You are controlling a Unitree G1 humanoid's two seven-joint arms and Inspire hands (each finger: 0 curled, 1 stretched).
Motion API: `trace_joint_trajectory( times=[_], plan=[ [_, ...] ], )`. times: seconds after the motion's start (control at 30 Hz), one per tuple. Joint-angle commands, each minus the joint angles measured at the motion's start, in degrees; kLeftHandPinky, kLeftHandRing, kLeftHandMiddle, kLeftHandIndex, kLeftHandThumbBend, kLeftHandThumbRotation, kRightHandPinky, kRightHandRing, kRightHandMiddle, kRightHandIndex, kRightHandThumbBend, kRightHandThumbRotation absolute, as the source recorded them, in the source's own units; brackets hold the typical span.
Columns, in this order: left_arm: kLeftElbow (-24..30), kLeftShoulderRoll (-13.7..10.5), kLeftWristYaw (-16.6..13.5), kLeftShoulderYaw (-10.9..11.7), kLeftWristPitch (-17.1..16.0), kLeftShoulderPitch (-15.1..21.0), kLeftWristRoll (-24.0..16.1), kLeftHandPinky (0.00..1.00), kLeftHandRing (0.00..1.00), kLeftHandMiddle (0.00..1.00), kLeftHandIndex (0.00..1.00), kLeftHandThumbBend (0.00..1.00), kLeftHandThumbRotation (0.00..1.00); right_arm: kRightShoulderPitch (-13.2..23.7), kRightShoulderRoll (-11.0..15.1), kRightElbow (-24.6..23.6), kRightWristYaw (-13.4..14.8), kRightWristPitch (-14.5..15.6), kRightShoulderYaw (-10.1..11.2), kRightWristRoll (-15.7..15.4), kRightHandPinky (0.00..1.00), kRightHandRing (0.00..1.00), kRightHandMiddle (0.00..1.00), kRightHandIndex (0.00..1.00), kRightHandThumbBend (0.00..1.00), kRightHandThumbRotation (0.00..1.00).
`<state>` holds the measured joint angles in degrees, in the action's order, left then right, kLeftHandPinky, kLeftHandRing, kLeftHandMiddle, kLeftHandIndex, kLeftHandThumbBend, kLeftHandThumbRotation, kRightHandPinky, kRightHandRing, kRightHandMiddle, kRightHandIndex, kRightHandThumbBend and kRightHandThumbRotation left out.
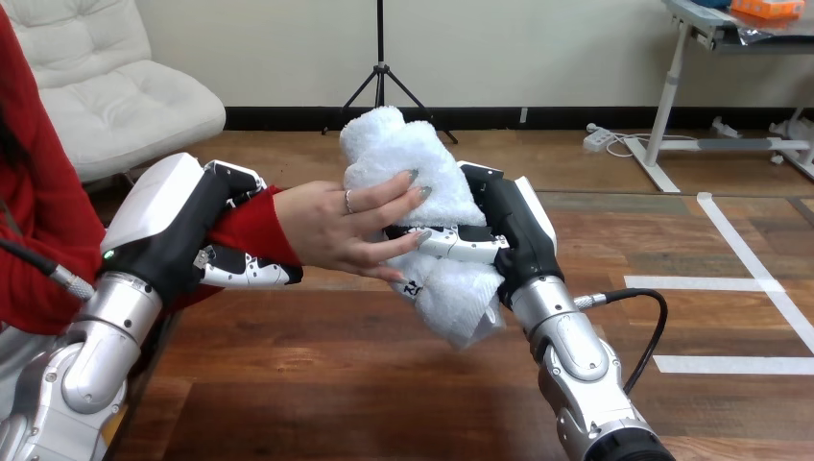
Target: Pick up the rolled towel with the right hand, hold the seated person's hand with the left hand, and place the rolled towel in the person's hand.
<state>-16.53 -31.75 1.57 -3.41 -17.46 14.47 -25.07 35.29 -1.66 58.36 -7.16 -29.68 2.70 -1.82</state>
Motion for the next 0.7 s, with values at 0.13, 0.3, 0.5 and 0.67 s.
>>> trace_joint_trajectory(
  times=[0.13, 0.3, 0.5, 0.67],
  plan=[
    [5.1, 0.6, -1.4, 2.9, -1.8, 8.3, 2.9, 0.30, 0.33, 0.38, 0.37, 0.71, 0.00, 1.2, 0.1, -4.8, -1.9, 0.1, -1.7, -0.4, 0.31, 0.38, 0.42, 0.44, 0.80, 0.00],
    [5.5, 0.6, -1.1, 2.9, -1.7, 8.0, 3.3, 0.29, 0.33, 0.38, 0.37, 0.69, 0.00, 1.0, 0.2, -5.1, -2.0, 0.8, -1.6, -0.3, 0.32, 0.38, 0.43, 0.44, 0.80, 0.00],
    [6.4, 0.5, -0.4, 3.1, -1.3, 7.4, 4.1, 0.29, 0.33, 0.39, 0.38, 0.66, 0.00, 0.6, 0.6, -5.6, -2.2, 1.9, -1.7, -0.5, 0.33, 0.40, 0.45, 0.45, 0.80, 0.03],
    [6.9, 0.3, 0.2, 3.2, -1.5, 7.0, 4.7, 0.29, 0.33, 0.39, 0.39, 0.64, 0.00, 0.3, 0.8, -5.7, -2.6, 1.8, -1.6, -0.2, 0.33, 0.40, 0.45, 0.46, 0.80, 0.09]
  ],
)
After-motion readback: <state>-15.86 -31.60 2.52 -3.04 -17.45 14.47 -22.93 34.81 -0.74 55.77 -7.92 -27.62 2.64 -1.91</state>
